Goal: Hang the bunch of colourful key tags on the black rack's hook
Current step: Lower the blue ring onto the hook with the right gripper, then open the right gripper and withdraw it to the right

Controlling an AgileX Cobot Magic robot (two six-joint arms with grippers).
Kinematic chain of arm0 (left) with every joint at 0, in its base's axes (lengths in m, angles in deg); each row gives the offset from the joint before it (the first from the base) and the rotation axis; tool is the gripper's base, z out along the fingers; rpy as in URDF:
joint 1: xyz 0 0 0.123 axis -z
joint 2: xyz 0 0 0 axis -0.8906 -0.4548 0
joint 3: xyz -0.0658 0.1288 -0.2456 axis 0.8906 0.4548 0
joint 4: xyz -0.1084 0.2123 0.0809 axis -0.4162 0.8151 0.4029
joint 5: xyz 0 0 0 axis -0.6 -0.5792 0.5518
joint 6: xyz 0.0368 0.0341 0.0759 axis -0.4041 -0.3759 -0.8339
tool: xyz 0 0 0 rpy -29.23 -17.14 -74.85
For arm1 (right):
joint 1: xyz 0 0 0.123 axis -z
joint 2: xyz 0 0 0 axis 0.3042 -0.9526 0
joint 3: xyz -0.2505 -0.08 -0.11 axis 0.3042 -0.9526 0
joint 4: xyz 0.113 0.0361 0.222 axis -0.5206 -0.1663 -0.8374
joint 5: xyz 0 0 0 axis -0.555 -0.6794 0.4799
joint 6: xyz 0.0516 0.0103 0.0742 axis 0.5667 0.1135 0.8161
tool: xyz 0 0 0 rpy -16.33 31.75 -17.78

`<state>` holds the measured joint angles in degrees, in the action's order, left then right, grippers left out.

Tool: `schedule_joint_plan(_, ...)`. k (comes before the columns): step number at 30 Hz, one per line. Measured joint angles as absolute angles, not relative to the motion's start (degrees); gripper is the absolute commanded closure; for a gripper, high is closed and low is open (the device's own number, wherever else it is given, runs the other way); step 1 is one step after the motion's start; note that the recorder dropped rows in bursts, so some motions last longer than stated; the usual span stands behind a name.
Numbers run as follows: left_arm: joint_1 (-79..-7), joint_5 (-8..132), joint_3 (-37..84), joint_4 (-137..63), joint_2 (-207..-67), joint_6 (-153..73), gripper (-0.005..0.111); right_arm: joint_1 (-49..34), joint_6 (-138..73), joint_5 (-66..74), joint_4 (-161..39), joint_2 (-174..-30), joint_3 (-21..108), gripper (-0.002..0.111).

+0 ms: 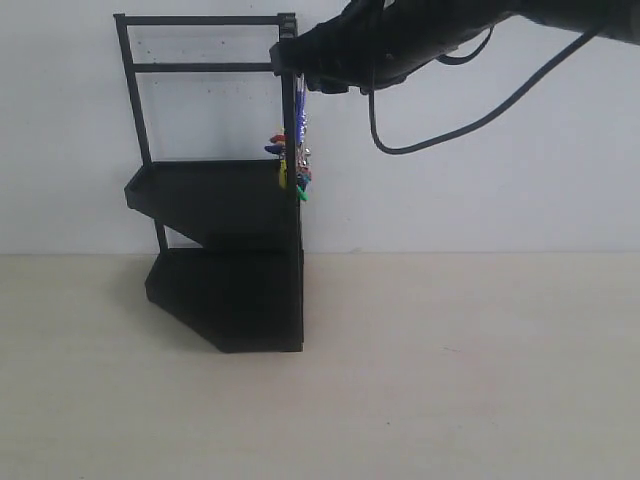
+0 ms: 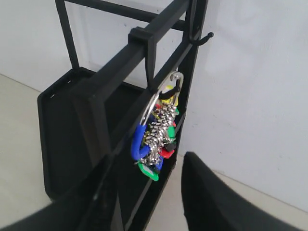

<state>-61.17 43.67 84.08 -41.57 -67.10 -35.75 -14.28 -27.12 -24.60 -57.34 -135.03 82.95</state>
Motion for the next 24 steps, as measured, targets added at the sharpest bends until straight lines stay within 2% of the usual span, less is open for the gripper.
schedule_joint_plan(4,-61.17,43.67,84.08,-41.57,-67.1,-35.75,0.102,-14.28,-27.22,-28.05,-57.2,-134.25,82.95,0.068)
schedule_joint_plan(5,-61.17,43.67,84.08,-41.57,-67.1,-35.75,0.102,-14.28,-27.22,-29.4,-57.09,-133.79,82.95,0.073)
schedule_joint_plan(7,-61.17,43.67,84.08,-41.57,-67.1,-35.75,0.102,-14.28,-27.86,-32.9,-56.72,-132.46,82.95,0.09)
schedule_joint_plan(8,-61.17,43.67,84.08,-41.57,-67.1,-35.75,0.102,-14.28,-28.52,-34.6,-56.53,-131.61,82.95,0.103)
schedule_joint_plan(9,-61.17,43.67,84.08,-41.57,-67.1,-35.75,0.102,-14.28,-29.68,-36.9,-56.4,-130.67,82.95,0.108)
schedule_joint_plan(17,-61.17,43.67,84.08,-41.57,-67.1,-35.75,0.102,-14.28,-38.79,-59.64,-56.59,-125.01,82.79,0.108)
schedule_joint_plan(21,-61.17,43.67,84.08,-41.57,-67.1,-35.75,0.102,-14.28,-39.03,-60.65,-59.02,-119.93,76.94,0.108)
schedule_joint_plan(24,-61.17,43.67,84.08,-41.57,-67.1,-35.75,0.102,-14.28,-38.41,-56.08,-60.8,-113.24,68.24,0.108)
